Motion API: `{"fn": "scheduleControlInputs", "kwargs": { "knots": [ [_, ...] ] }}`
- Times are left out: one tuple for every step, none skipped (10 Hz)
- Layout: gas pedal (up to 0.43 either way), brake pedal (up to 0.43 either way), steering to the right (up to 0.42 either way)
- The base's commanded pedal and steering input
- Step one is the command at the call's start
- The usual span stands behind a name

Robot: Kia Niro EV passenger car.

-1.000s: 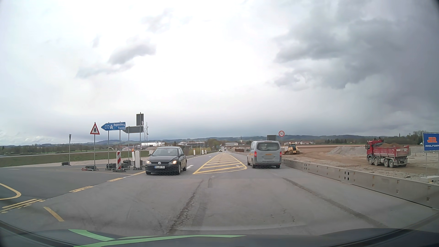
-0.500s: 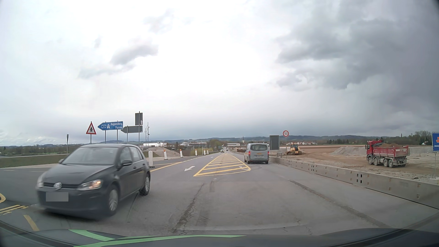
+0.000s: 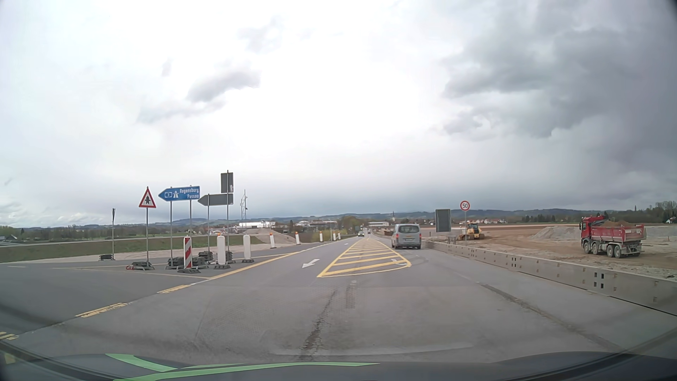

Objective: Follow the waypoints while adhering to traffic rules and regulations

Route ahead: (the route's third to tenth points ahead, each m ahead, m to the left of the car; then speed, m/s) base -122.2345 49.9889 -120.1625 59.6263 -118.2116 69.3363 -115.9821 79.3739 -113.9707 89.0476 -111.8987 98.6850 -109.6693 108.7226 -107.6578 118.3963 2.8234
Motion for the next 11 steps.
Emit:
{"fn": "scheduleControlInputs", "kwargs": {
  "knots": [
    [0.260, 0.000, -0.343],
    [0.268, 0.000, -0.368],
    [0.268, 0.000, -0.390],
    [0.268, 0.000, -0.406],
    [0.268, 0.000, -0.420],
    [0.268, 0.000, -0.428],
    [0.268, 0.000, -0.434],
    [0.280, 0.000, -0.440],
    [0.280, 0.000, -0.445],
    [0.280, 0.000, -0.449],
    [0.280, 0.000, -0.449]
  ]
}}
